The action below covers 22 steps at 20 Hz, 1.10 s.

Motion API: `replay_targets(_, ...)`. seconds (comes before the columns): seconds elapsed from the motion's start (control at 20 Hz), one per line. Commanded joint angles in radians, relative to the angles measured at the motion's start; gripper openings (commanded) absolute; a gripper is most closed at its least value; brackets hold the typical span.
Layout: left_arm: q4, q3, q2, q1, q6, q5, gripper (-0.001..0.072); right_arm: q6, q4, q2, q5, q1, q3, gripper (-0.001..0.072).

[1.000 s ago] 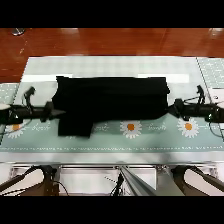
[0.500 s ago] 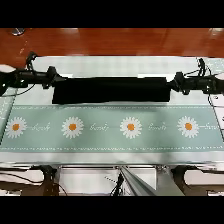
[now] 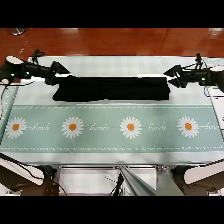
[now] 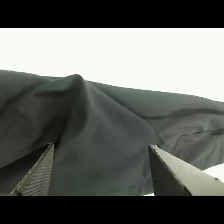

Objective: Fold the shirts.

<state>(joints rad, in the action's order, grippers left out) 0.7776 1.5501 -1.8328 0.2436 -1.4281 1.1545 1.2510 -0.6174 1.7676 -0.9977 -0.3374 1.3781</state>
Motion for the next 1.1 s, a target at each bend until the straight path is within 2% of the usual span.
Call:
replay_targets(0.0, 0.241, 0.068, 0.028, 0.093, -0.117, 0.177, 0.0702, -0.021, -0.052, 0.0, -0.126, -0.103, 0.027, 0.0606)
replay_targets(0.1, 0.389, 0.038, 0.098, 0.148, -0.117, 0.194, 0.0702, 0.012, -0.163, 0.003, -0.196, -0.164, 0.026, 0.0605)
replay_targets(0.2, 0.393, -0.054, 0.192, 0.164, -0.074, 0.101, 0.0702, 0.072, -0.257, 0.019, -0.212, -0.174, 0.026, 0.0606)
replay_targets(0.4, 0.351, -0.41, 0.47, 0.064, -0.057, -0.285, 0.0702, 0.065, -0.197, 0.082, -0.184, -0.096, 0.026, 0.0606)
replay_targets(0.45, 0.344, -0.48, 0.518, 0.027, -0.057, -0.347, 0.0702, 0.058, -0.172, 0.098, -0.174, -0.067, 0.026, 0.0606)
replay_targets(0.7, 0.344, -0.539, 0.549, -0.135, -0.016, -0.367, 0.0702, 0.021, -0.096, 0.132, -0.141, 0.07, 0.027, 0.0601)
replay_targets(0.75, 0.34, -0.539, 0.549, -0.166, -0.016, -0.385, 0.0702, 0.023, -0.091, 0.13, -0.141, 0.087, 0.029, 0.0511)
replay_targets(0.8, 0.328, -0.539, 0.548, -0.193, -0.016, -0.401, 0.0702, 0.022, -0.089, 0.129, -0.16, 0.097, 0.039, 0.0195)
replay_targets(0.85, 0.315, -0.537, 0.548, -0.218, -0.015, -0.407, 0.0696, 0.013, -0.089, 0.125, -0.2, 0.097, 0.057, 0.0038)
replay_targets(0.9, 0.31, -0.532, 0.548, -0.244, -0.015, -0.403, 0.0441, 0.002, -0.087, 0.11, -0.251, 0.097, 0.071, 0.0038)
replay_targets(0.95, 0.31, -0.529, 0.548, -0.266, -0.014, -0.399, 0.0024, -0.018, -0.09, 0.076, -0.308, 0.097, 0.075, 0.0038)
replay_targets(1.05, 0.264, -0.525, 0.548, -0.319, 0.052, -0.395, 0.0021, -0.031, -0.185, -0.038, -0.38, 0.105, 0.062, 0.0037)
